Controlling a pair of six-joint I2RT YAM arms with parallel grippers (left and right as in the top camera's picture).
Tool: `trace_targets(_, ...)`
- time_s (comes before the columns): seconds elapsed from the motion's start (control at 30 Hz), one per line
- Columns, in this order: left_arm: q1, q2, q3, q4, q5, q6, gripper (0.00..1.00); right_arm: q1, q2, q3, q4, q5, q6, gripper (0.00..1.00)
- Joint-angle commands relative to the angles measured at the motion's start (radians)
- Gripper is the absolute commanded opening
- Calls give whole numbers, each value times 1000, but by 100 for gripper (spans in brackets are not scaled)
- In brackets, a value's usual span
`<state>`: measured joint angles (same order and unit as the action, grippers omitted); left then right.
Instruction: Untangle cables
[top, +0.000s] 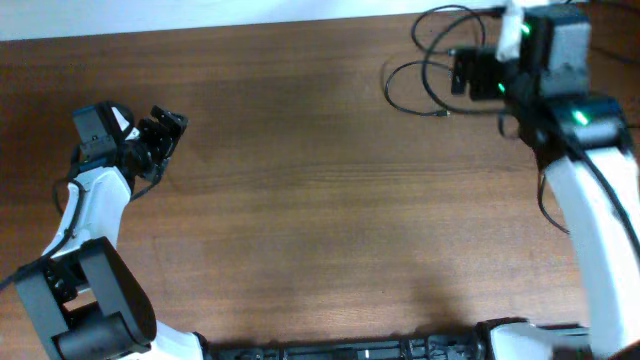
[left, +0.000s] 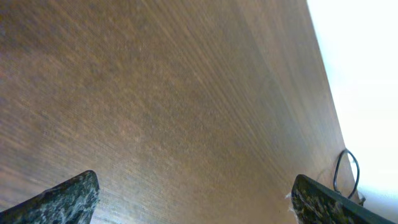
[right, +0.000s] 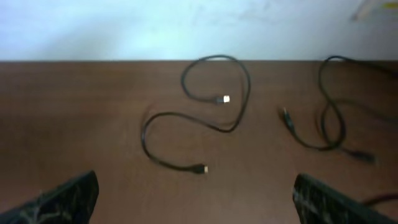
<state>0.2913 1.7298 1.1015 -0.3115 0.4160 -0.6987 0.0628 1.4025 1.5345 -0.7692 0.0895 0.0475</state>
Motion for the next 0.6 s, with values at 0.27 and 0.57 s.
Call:
trace_targets(0.27,0,2,1,2,7,19,99,3,-778,9,-378,-55,18,98)
trace_targets(0.57,0,2,1,2,7,19,99,-11,-954,-105,-559,-32,10,98)
